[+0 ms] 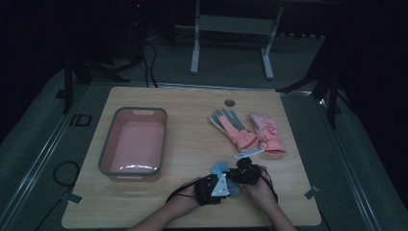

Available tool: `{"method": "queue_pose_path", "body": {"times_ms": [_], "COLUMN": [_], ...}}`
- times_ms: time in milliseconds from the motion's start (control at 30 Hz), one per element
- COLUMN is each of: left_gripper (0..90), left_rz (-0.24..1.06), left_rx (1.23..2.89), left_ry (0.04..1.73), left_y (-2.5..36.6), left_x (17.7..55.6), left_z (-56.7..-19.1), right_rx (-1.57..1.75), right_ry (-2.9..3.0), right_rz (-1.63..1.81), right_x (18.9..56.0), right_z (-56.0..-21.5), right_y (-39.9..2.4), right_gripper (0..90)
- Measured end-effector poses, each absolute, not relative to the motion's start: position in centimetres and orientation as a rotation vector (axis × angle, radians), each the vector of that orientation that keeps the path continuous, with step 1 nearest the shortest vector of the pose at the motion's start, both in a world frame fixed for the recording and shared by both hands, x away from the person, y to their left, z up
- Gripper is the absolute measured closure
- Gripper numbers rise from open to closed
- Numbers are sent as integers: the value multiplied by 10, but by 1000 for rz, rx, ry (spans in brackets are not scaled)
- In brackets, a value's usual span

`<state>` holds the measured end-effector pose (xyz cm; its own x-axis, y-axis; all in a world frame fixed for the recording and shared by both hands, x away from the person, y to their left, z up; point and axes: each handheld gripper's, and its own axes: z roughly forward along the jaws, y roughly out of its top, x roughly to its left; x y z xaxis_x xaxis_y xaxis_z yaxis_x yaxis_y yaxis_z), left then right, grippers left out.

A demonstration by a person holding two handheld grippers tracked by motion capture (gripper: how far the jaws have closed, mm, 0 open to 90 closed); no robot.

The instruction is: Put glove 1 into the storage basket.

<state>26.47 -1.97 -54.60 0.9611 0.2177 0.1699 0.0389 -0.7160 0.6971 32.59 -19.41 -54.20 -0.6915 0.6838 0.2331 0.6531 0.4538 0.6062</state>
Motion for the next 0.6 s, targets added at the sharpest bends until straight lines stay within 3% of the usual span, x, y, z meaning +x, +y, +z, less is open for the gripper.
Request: {"method": "queue_pose_path", "body": {"times_ms": [600], "left_gripper": [784], "left_rz": [415], "left_rx": [2351], "left_ry": [196], "left_y": [1], "left_x": [281], "left_z": [-494], "right_rx": [1186], "right_ry": [2549], "right_rz": [1242], "right_x": [342], "right_z": [-491], "right_y": [-185], "right_gripper": [794]}}
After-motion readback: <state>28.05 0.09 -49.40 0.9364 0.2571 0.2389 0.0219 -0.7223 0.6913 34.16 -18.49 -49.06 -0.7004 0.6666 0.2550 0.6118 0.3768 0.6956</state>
